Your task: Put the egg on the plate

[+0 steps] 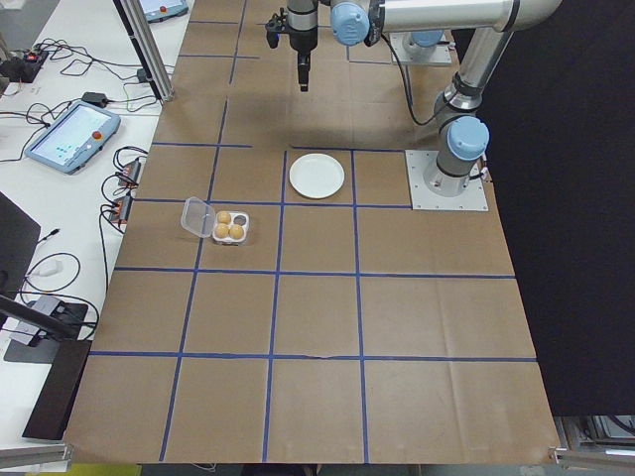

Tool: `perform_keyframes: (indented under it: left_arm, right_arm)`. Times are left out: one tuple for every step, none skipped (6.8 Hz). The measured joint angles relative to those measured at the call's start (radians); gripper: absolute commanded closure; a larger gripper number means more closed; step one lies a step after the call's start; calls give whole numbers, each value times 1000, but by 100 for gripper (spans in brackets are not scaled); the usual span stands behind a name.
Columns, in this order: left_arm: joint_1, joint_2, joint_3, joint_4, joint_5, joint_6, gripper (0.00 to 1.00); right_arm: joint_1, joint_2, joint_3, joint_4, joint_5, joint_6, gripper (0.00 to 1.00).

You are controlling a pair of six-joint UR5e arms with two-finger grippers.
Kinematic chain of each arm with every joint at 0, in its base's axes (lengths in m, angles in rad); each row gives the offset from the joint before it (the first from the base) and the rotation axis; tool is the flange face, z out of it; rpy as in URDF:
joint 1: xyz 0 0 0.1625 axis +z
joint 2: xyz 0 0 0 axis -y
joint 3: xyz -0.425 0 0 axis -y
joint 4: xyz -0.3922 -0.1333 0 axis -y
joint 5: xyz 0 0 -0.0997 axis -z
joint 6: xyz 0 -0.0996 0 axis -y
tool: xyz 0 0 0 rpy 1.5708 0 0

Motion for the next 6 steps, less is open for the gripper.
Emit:
perform_keyframes:
  left_arm:
    - [0, 0, 0, 0, 2, 0, 0]
    - [0, 3, 0, 0, 5, 0, 0]
    - [1, 4, 0, 0, 7, 0, 0]
    - [1, 9, -1, 0, 8, 0, 0]
    - [3, 14, -1, 0, 10, 0, 0]
    - [5, 14, -1, -1, 11, 1, 0]
  right_arm:
    - [0, 0, 0, 0, 0, 0, 0]
    - [0, 0, 0, 0, 0, 0, 0]
    - [0, 0, 0, 0, 0, 0, 0]
    - [0, 0, 0, 0, 0, 0, 0]
    - [0, 0, 0, 0, 0, 0, 0]
    - [0, 0, 0, 0, 0, 0, 0]
